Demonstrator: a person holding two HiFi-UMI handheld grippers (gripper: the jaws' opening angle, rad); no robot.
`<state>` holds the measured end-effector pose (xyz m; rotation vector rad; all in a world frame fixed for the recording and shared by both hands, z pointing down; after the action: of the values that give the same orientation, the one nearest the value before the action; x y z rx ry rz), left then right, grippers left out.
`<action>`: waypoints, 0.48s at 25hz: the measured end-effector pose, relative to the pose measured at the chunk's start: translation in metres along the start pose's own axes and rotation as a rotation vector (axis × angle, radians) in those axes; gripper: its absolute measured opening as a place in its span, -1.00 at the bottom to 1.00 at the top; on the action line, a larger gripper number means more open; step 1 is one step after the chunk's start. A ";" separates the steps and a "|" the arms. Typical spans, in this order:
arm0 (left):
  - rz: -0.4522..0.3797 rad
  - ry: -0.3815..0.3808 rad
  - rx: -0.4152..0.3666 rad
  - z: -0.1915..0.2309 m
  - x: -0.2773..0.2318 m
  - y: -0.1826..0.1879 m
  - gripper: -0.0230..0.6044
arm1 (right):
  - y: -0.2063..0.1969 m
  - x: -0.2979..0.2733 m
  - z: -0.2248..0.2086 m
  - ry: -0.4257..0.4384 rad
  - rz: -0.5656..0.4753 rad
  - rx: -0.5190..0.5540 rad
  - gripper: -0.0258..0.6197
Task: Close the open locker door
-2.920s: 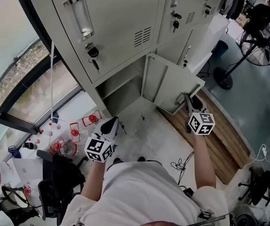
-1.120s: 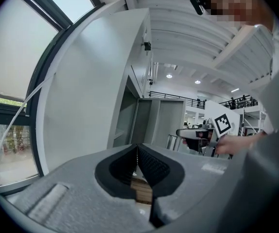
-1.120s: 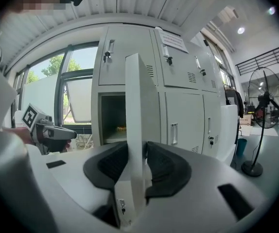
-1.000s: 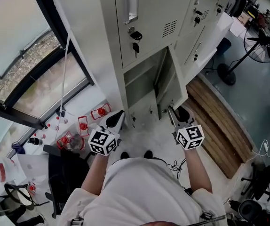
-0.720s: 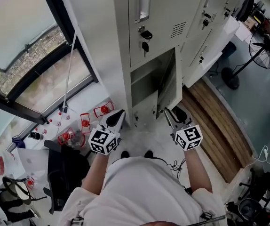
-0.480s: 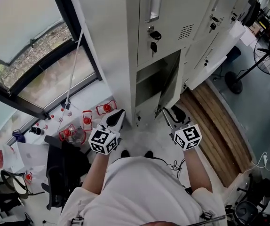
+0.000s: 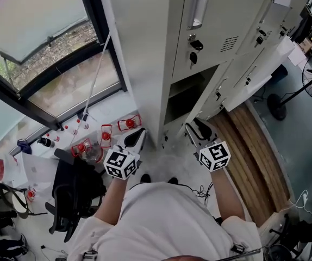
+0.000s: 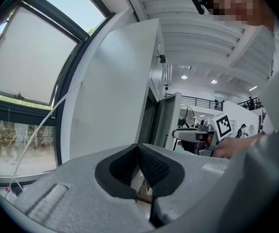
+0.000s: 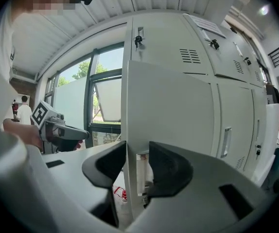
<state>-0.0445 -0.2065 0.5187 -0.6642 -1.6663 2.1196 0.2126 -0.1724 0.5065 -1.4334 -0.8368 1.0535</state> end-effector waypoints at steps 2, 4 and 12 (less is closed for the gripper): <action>0.001 0.014 0.005 0.001 0.004 -0.002 -0.88 | 0.000 -0.007 0.002 0.016 -0.006 -0.005 -0.47; 0.002 0.028 0.009 0.003 0.009 -0.004 -0.88 | 0.001 -0.015 0.004 0.030 -0.007 -0.006 -0.47; -0.008 0.077 0.017 0.013 0.019 -0.003 -0.88 | 0.007 -0.050 0.007 0.077 -0.007 0.006 -0.47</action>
<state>-0.0677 -0.2052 0.5213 -0.7231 -1.6059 2.0737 0.1882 -0.2168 0.5068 -1.4562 -0.7820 0.9884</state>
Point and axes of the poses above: the fingertips, and each gripper's own axes: x backward along the fingers, z to its left, y out of its top, the point moved 7 cm from there along x, backward along the fingers, and after that the axes turned 4 degrees about -y, right-handed, at the moved point
